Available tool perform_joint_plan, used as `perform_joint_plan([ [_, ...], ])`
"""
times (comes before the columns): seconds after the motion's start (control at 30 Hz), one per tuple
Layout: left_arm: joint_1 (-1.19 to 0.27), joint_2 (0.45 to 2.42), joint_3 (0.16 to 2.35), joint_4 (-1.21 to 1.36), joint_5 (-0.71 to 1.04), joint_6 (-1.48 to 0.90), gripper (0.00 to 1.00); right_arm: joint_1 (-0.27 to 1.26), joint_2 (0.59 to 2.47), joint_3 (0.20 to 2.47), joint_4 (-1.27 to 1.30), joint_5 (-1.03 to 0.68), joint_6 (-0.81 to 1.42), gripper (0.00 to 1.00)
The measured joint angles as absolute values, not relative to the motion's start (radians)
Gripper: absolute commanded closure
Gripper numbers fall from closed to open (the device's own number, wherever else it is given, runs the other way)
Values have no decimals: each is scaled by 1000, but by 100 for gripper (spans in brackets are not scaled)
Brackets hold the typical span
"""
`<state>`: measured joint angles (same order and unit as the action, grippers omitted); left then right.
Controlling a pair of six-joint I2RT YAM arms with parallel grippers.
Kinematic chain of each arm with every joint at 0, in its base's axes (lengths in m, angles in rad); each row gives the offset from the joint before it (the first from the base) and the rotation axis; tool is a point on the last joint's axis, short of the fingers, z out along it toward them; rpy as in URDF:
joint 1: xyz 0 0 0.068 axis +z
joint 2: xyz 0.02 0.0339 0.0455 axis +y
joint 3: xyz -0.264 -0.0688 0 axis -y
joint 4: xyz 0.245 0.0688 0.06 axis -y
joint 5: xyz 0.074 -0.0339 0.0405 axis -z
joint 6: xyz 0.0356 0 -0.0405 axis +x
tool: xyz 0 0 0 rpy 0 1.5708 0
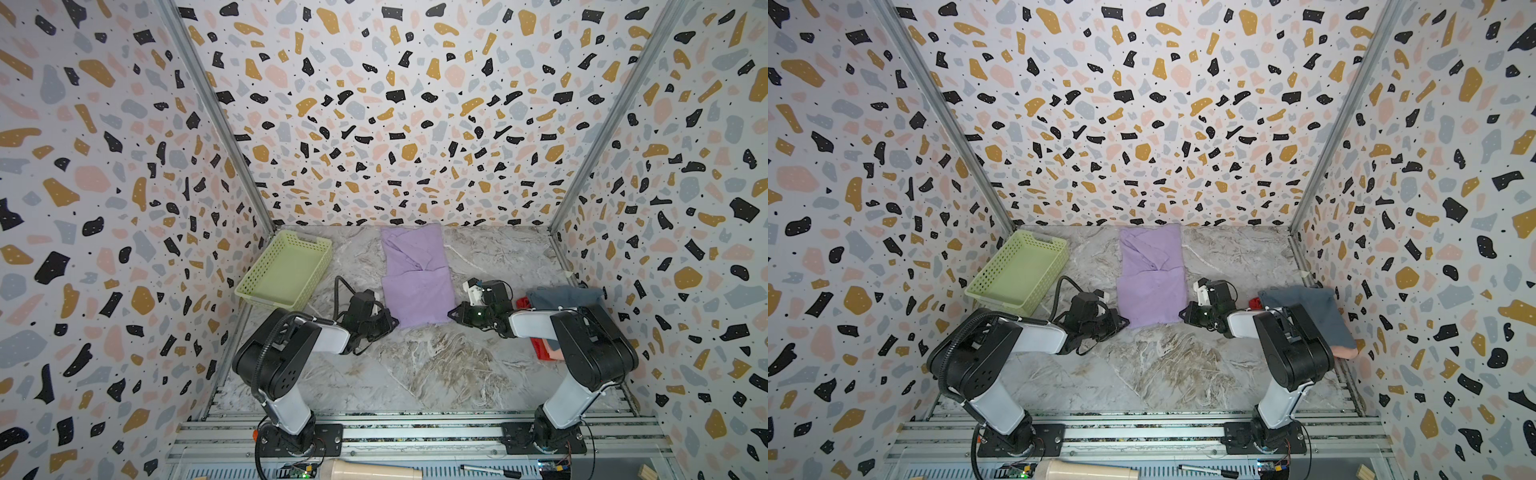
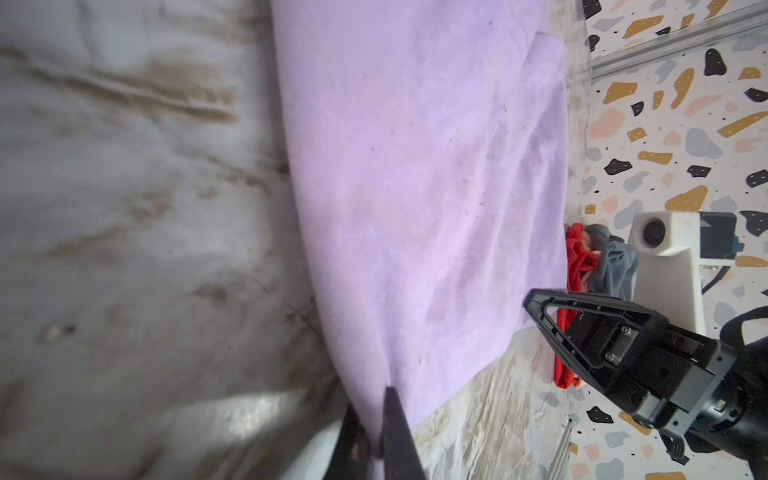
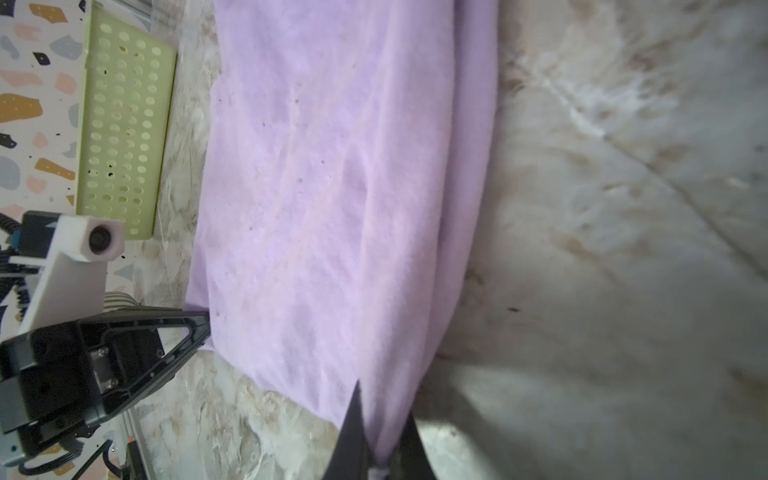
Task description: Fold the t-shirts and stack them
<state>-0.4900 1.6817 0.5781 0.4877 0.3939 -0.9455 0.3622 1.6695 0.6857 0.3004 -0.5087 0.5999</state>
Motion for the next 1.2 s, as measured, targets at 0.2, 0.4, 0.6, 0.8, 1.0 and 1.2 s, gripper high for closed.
perform_joint_plan([
  [0.2,-562,1418,468,320,402,-882,100,385,1330,576,109,-529,541,98],
  [0.4,-665,994,326,89,409,-922,100,517,940,475,-191,-539,536,98],
  [0.6,-702,702,327,-49,404,-1023,100,614,679,429,-348,-557,645,97],
  [0.8,-702,828,464,-72,385,-997,100,617,733,480,-329,-527,681,97],
  [1.0,-643,1089,653,-36,389,-858,100,569,941,581,-189,-461,686,99],
  [1.2,-525,1358,832,8,430,-753,100,474,1168,756,-65,-426,660,98],
])
